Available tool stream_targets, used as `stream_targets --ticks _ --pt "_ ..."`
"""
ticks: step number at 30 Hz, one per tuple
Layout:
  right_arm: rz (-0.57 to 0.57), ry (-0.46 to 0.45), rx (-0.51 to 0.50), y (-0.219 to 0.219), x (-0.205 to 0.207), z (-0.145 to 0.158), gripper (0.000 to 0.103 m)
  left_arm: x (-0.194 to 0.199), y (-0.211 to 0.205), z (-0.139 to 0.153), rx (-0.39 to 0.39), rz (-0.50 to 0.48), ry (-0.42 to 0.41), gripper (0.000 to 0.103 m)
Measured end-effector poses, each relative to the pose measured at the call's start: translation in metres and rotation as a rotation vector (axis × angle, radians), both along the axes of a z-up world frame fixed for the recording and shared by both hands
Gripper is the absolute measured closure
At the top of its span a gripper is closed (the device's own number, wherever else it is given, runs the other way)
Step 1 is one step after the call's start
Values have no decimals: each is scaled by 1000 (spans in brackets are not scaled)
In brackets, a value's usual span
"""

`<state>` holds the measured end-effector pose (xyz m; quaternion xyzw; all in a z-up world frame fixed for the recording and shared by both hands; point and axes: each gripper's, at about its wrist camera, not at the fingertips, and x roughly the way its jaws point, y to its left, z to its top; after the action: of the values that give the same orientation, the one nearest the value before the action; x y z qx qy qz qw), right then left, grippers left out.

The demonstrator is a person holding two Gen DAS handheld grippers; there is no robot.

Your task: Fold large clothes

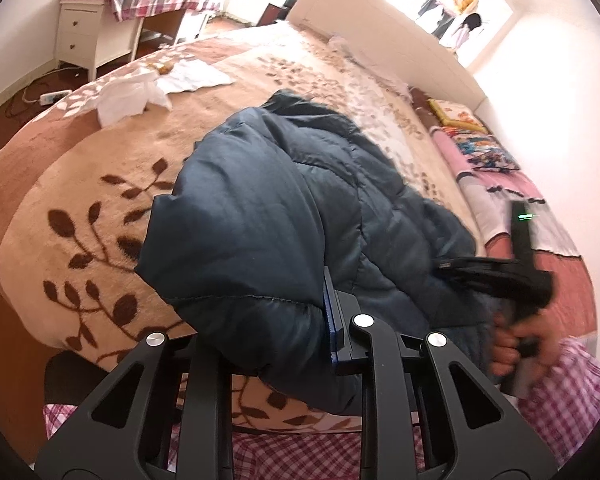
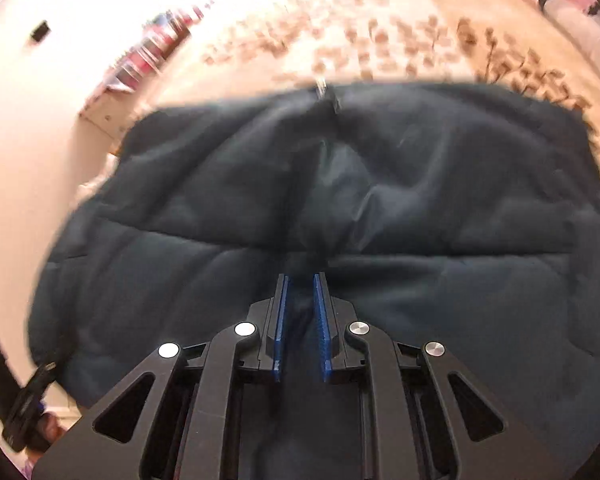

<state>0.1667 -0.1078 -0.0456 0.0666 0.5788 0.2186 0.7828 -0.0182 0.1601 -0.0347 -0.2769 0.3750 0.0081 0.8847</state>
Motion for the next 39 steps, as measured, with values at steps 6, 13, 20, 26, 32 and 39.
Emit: stream_targets --ticks 6,13,20,26,32,39 --pt "-1 33 -28 9 12 -17 93 2 -8 16 14 -41 -55 82" --pt "-40 -55 79 -5 22 31 91 3 -7 20 12 -56 -74 82" --pt "-92 -45 -22 19 84 19 91 1 -11 30 19 -78 -103 82" --pt "-101 38 -61 23 101 -9 92 5 -17 43 36 -106 -135 82" --pt "-73 -34 90 -8 41 40 92 7 -22 50 58 -119 -153 82" --pt "-20 46 179 -43 -82 40 92 6 -36 64 117 -145 -182 82"
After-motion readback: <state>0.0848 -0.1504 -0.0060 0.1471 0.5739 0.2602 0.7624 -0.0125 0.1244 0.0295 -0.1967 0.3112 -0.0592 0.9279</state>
